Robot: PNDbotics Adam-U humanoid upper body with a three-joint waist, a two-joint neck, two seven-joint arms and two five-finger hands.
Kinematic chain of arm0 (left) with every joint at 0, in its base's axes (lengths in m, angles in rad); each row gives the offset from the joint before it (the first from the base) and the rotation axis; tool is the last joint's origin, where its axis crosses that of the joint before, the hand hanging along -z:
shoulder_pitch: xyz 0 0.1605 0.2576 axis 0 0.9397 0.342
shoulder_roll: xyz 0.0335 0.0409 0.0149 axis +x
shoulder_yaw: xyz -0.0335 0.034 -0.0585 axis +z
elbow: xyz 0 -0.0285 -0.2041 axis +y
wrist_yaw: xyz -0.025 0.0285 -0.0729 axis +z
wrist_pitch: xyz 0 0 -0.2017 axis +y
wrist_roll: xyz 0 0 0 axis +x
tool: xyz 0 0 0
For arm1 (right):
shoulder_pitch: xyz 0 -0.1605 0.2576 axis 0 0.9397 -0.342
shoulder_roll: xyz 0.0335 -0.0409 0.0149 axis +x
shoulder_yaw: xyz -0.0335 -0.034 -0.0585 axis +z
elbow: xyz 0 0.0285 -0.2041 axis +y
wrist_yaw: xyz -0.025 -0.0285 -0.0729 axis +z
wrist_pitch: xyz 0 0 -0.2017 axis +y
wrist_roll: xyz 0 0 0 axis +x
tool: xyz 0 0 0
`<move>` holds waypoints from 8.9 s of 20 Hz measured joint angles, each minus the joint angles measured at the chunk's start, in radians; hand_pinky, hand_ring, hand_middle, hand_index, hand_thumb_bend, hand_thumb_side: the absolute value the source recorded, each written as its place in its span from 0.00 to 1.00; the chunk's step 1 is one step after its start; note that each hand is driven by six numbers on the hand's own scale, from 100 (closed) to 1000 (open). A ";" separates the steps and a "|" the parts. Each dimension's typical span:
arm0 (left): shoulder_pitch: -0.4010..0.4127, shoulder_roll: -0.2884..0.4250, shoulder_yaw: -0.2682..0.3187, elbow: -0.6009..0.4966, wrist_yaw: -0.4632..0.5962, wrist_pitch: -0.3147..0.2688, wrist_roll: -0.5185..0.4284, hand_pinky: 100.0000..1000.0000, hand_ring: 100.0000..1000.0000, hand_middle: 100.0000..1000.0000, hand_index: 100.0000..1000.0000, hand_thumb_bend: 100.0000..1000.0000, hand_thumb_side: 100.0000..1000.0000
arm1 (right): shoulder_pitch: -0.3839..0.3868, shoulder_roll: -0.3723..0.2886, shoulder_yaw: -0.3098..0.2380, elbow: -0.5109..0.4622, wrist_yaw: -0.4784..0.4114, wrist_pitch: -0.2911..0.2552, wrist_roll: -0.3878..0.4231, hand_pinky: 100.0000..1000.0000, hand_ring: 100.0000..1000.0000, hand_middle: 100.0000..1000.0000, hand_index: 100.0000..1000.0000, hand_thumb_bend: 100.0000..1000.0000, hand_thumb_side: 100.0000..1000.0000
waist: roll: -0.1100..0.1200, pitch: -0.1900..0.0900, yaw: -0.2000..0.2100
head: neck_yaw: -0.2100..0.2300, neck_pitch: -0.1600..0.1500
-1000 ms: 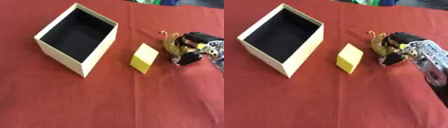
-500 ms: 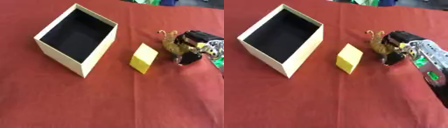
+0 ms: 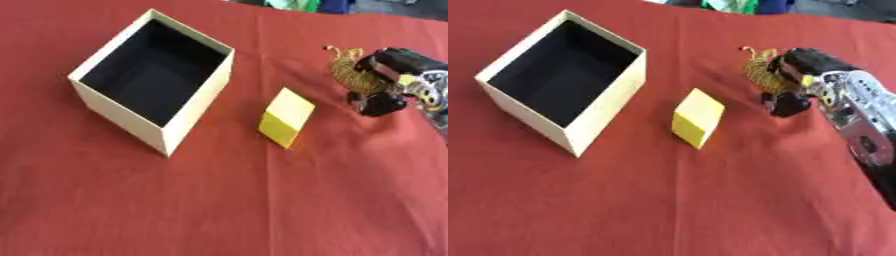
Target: Pick up objects on the table and place them in the box.
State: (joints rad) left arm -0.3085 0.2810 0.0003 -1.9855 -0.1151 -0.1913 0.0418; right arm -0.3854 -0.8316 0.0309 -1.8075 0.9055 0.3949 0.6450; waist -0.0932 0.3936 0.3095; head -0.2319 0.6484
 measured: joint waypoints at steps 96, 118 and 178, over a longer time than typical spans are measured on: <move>-0.001 -0.010 -0.017 0.000 0.027 0.002 -0.046 0.61 0.85 0.84 0.79 0.00 0.83 | -0.819 0.603 0.326 0.557 0.127 -0.336 0.262 0.83 0.85 0.63 0.83 0.00 0.50 | 0.000 -0.042 0.045 | -0.057 0.027; -0.001 -0.017 -0.016 0.000 0.026 0.000 -0.052 0.61 0.85 0.84 0.79 0.00 0.82 | -0.805 0.599 0.282 0.606 0.210 -0.484 0.262 0.85 0.91 0.83 0.95 0.02 1.00 | 0.005 -0.042 0.038 | -0.053 0.027; 0.002 -0.007 -0.009 0.000 0.002 0.007 -0.059 0.61 0.85 0.84 0.79 0.00 0.82 | -0.441 -0.003 0.271 -0.001 -0.195 -0.384 0.262 0.90 0.96 0.86 1.00 0.40 0.85 | -0.002 -0.043 -0.021 | -0.014 0.043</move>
State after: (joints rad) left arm -0.3068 0.2738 -0.0083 -1.9855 -0.1132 -0.1839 -0.0168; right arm -0.8265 -0.8351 0.3020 -1.8082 0.7106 0.0107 0.9074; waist -0.0951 0.3510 0.2887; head -0.2463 0.6917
